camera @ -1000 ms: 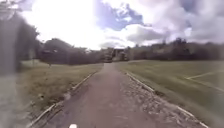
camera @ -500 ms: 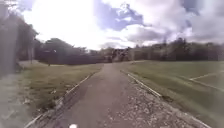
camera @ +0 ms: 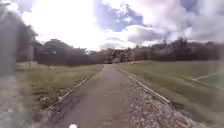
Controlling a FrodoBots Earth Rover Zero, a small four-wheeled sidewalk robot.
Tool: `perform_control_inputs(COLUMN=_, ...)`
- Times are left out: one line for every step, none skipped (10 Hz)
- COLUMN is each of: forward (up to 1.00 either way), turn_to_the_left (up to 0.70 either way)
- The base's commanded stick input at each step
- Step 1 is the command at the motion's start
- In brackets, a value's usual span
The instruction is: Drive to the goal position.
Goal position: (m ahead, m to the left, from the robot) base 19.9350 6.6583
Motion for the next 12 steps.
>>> perform_control_inputs(forward=0.70, turn_to_the_left=0.01)
perform_control_inputs(forward=0.70, turn_to_the_left=0.01)
perform_control_inputs(forward=0.70, turn_to_the_left=0.01)
perform_control_inputs(forward=0.70, turn_to_the_left=0.01)
perform_control_inputs(forward=0.70, turn_to_the_left=0.01)
perform_control_inputs(forward=0.70, turn_to_the_left=0.01)
perform_control_inputs(forward=0.70, turn_to_the_left=0.01)
perform_control_inputs(forward=0.70, turn_to_the_left=0.12)
perform_control_inputs(forward=0.70, turn_to_the_left=0.24)
perform_control_inputs(forward=0.70, turn_to_the_left=0.01)
perform_control_inputs(forward=0.70, turn_to_the_left=0.01)
perform_control_inputs(forward=0.70, turn_to_the_left=0.01)
